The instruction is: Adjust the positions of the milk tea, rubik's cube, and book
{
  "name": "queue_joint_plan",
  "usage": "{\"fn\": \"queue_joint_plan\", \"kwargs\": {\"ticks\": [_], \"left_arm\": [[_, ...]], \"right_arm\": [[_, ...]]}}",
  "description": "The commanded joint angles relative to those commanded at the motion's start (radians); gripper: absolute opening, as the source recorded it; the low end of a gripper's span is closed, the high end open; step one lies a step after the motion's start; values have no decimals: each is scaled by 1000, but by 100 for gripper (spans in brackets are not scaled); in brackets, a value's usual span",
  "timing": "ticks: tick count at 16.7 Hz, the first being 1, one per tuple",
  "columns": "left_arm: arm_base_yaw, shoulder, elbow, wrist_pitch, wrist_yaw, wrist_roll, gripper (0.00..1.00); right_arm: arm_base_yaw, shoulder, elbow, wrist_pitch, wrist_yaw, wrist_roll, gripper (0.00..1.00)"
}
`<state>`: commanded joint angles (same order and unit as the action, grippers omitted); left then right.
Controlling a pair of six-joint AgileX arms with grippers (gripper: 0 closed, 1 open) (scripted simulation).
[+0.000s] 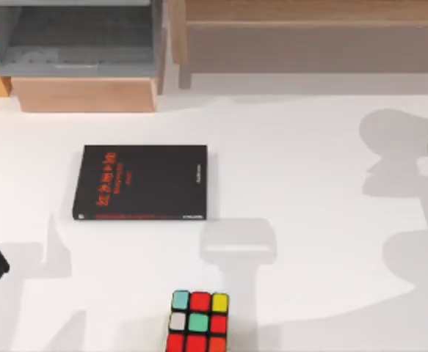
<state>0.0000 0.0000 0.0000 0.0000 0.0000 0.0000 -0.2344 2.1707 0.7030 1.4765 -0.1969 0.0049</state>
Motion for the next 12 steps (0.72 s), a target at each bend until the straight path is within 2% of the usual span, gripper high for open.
{"fn": "queue_joint_plan", "kwargs": {"ticks": [3, 12], "left_arm": [[0, 0, 0, 0, 0, 0, 100], [0, 0, 0, 0, 0, 0, 100]], "right_arm": [[0, 0, 0, 0, 0, 0, 98], [1, 0, 0, 0, 0, 0, 100]]}}
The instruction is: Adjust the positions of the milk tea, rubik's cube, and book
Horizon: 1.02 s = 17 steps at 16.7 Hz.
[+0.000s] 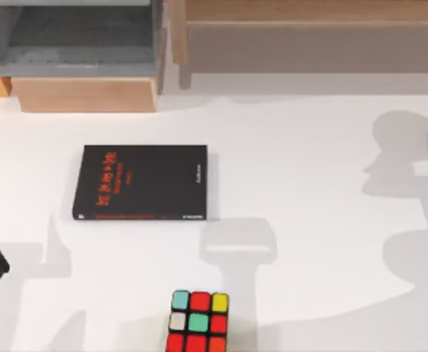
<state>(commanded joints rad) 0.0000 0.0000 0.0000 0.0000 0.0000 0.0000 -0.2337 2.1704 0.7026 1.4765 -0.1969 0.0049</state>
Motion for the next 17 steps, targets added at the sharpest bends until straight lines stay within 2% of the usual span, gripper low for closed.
{"fn": "queue_joint_plan", "kwargs": {"ticks": [10, 17], "left_arm": [[0, 0, 0, 0, 0, 0, 100], [0, 0, 0, 0, 0, 0, 100]], "right_arm": [[-21, -43, -124, 82, -22, 1, 100], [-25, -170, -151, -10, -26, -2, 100]]}}
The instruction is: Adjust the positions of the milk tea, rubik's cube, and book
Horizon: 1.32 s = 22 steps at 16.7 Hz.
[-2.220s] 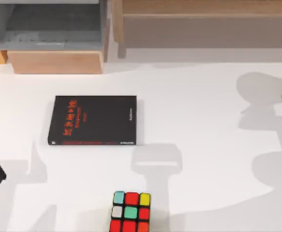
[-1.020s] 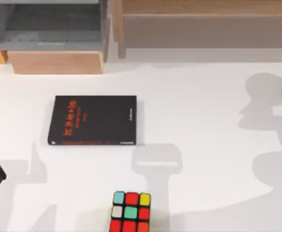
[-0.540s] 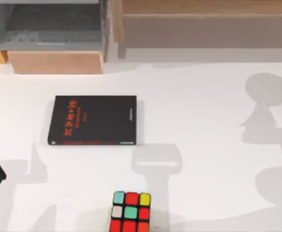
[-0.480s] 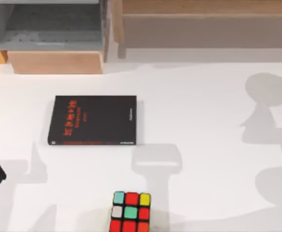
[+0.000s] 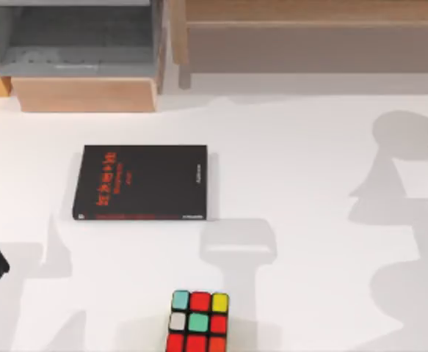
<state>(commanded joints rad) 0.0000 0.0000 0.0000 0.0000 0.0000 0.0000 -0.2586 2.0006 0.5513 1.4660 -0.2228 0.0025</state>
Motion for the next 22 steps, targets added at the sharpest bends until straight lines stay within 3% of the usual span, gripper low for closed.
{"fn": "queue_joint_plan", "kwargs": {"ticks": [5, 14, 18, 22], "left_arm": [[0, 0, 0, 0, 0, 0, 100], [0, 0, 0, 0, 0, 0, 100], [0, 0, 0, 0, 0, 0, 100], [0, 0, 0, 0, 0, 0, 100]], "right_arm": [[-6, -144, -43, -111, -13, 4, 100], [14, -181, 18, -171, 1, 31, 100], [117, -183, 229, -384, 32, 126, 100], [301, -144, 526, -767, 71, 281, 100]]}}
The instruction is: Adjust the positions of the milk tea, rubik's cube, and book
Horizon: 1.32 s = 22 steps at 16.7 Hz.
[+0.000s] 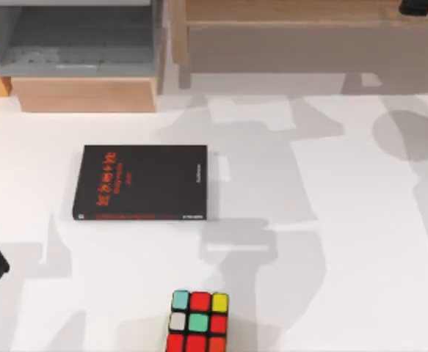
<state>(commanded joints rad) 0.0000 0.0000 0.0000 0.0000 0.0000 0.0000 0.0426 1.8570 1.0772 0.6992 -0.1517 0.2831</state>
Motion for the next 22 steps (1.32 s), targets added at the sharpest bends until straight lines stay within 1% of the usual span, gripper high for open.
{"fn": "queue_joint_plan", "kwargs": {"ticks": [4, 7, 10, 13, 15, 17, 20, 22], "left_arm": [[0, 0, 0, 0, 0, 0, 100], [0, 0, 0, 0, 0, 0, 100], [0, 0, 0, 0, 0, 0, 100], [0, 0, 0, 0, 0, 0, 100], [0, 0, 0, 0, 0, 0, 100], [0, 0, 0, 0, 0, 0, 100], [0, 0, 0, 0, 0, 0, 100], [0, 0, 0, 0, 0, 0, 100]], "right_arm": [[242, 55, 287, -508, 40, 198, 100], [436, 106, 454, -913, 68, 362, 100], [625, 152, 568, -1282, 95, 526, 100], [795, 178, 636, -1584, 119, 676, 100], [891, 185, 656, -1737, 132, 759, 100], [965, 188, 656, -1847, 143, 825, 100], [1030, 189, 643, -1934, 152, 882, 100], [1037, 188, 641, -1942, 153, 888, 100]]}}
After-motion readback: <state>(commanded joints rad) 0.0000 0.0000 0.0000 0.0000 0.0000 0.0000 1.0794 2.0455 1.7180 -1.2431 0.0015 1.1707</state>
